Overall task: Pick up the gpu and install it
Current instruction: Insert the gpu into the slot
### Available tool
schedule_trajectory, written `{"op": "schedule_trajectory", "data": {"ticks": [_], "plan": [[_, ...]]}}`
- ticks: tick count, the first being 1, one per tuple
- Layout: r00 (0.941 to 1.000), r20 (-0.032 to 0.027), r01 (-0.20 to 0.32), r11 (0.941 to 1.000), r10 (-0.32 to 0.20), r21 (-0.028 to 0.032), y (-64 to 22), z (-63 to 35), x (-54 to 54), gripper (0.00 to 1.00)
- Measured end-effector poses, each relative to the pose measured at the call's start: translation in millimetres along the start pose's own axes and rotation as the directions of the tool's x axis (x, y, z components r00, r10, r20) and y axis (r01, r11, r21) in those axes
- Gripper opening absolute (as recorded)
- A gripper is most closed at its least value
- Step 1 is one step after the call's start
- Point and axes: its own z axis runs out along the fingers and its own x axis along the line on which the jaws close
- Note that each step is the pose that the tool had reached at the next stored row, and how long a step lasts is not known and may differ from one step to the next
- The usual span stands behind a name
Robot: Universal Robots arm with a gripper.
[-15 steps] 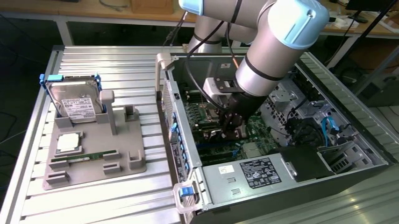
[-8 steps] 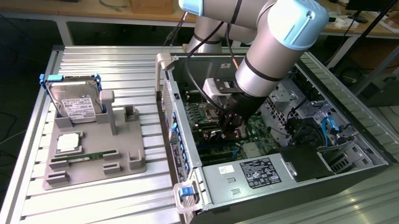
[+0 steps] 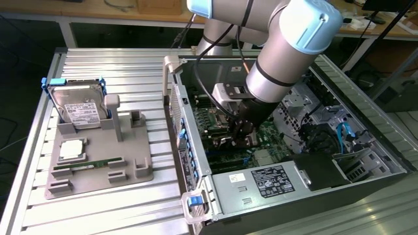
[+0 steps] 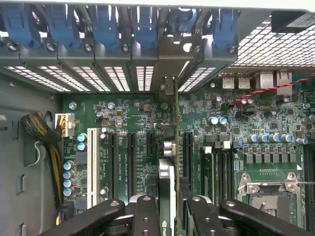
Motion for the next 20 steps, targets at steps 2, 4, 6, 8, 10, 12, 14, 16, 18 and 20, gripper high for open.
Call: {"op": "schedule_trajectory", "data": {"ticks": [2,4,6,8,10,12,14,16,18,20], "plan": [[1.0000,0.0000,0.000,1.0000,0.000,-0.0004,-0.1,1.2,0.1,0.27],[1.0000,0.0001,0.000,1.0000,0.000,0.0000,-0.3,2.7,0.2,0.27],[1.0000,0.0000,0.000,1.0000,0.000,-0.0002,-0.4,3.4,0.2,0.27],[1.0000,0.0001,0.000,1.0000,0.000,-0.0001,-0.4,3.5,0.2,0.27],[1.0000,0.0004,0.000,1.0000,0.000,0.0000,-0.4,3.6,0.2,0.27],[1.0000,0.0005,0.000,1.0000,0.000,0.0001,-0.4,3.6,0.2,0.27],[1.0000,0.0004,0.000,1.0000,0.000,0.0001,-0.4,3.6,0.2,0.27],[1.0000,0.0005,0.000,1.0000,0.000,0.0001,-0.4,3.7,0.2,0.27],[1.0000,0.0005,0.000,1.0000,0.000,0.0001,-0.4,3.6,0.2,0.27],[1.0000,0.0005,0.000,1.0000,0.000,0.0001,-0.4,3.6,0.2,0.27]]}}
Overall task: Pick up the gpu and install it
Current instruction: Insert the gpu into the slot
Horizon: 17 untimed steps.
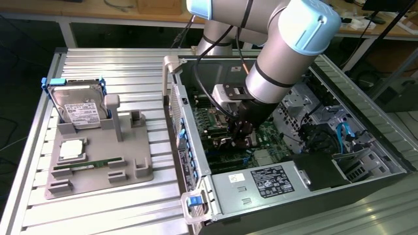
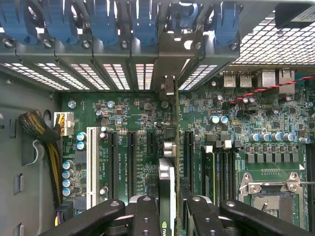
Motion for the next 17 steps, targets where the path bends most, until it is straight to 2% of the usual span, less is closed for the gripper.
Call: {"op": "schedule_trajectory", "data": {"ticks": [17], "plan": [[1.0000,0.0000,0.000,1.0000,0.000,0.0000,0.0,0.0,0.0,0.27]]}}
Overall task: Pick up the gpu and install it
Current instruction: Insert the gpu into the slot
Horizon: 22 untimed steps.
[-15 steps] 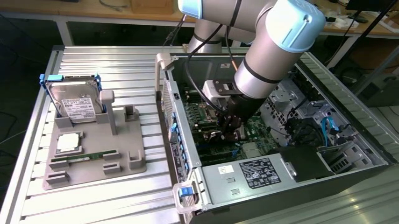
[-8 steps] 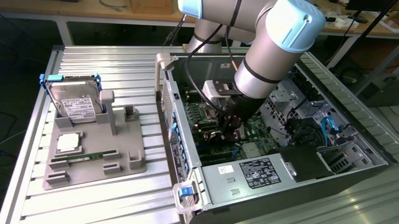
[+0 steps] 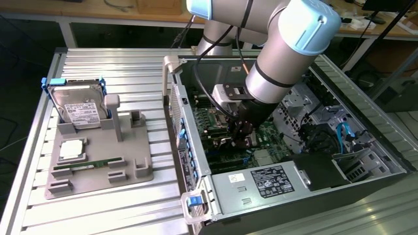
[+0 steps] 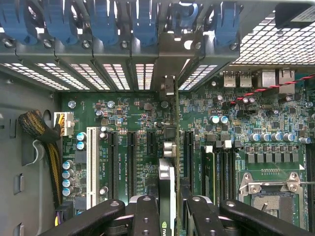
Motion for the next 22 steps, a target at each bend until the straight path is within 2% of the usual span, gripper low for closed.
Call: {"op": "schedule_trajectory", "data": {"ticks": [5,7,10,18,20,22], "plan": [[1.0000,0.0000,0.000,1.0000,0.000,0.0000,0.0,-0.3,0.0,0.27],[1.0000,0.0018,0.000,1.0000,0.000,0.0009,0.3,-2.6,-0.4,0.27],[1.0000,-0.0001,0.000,1.0000,0.000,0.0000,0.7,-4.5,-0.5,0.27],[1.0000,-0.0003,0.000,1.0000,0.000,0.0000,0.6,-4.8,-0.5,0.27],[1.0000,-0.0024,0.000,1.0000,0.000,0.0000,0.6,-4.8,-0.7,0.27],[1.0000,-0.0087,-0.001,1.0000,0.001,0.0002,0.5,-4.8,-1.5,0.27]]}}
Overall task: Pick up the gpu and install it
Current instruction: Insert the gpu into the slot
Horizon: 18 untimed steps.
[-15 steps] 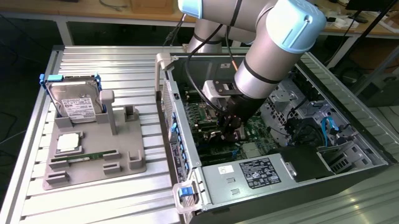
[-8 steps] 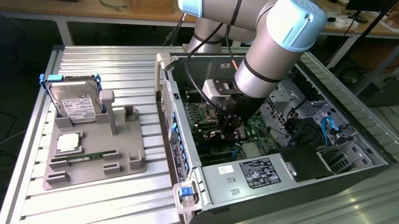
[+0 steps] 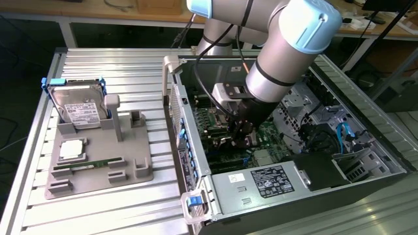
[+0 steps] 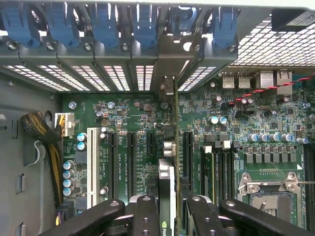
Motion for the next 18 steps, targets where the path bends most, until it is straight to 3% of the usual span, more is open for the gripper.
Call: {"op": "schedule_trajectory", "data": {"ticks": [4,18], "plan": [[1.0000,-0.0081,-0.001,1.0000,0.001,0.0000,0.0,0.1,-0.8,0.27],[0.9999,-0.0123,-0.001,1.0000,0.001,0.0001,0.0,0.1,-1.4,0.27]]}}
